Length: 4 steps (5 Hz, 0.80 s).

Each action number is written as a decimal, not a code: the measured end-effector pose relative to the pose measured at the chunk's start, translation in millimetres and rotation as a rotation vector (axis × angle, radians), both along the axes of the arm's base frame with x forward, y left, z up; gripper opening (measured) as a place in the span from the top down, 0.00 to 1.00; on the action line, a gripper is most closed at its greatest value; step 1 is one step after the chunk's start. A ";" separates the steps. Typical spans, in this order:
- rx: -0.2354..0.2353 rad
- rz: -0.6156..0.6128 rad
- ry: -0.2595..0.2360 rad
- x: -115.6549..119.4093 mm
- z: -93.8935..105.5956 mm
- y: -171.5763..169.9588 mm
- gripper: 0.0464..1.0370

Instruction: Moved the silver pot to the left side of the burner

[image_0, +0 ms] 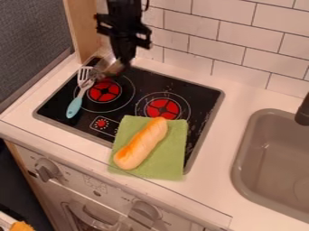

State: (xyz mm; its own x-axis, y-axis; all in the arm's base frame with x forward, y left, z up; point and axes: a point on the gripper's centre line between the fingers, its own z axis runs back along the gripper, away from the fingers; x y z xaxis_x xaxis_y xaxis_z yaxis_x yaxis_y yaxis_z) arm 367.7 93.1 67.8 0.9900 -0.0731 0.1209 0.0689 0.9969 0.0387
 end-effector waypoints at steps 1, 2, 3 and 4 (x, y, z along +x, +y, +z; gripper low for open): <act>0.024 -0.009 0.020 5.2 -14.2 5.1 0.95; 0.011 -0.024 0.057 2.3 -31.2 3.0 0.78; -0.033 -0.031 0.059 -3.5 -30.1 -5.4 0.51; -0.073 -0.023 -0.056 -6.9 17.7 -13.3 0.21</act>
State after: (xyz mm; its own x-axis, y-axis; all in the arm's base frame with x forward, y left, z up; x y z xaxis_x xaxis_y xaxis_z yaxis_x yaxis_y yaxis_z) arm 360.8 79.8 85.5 0.9797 -0.0847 0.1815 0.0915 0.9954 -0.0299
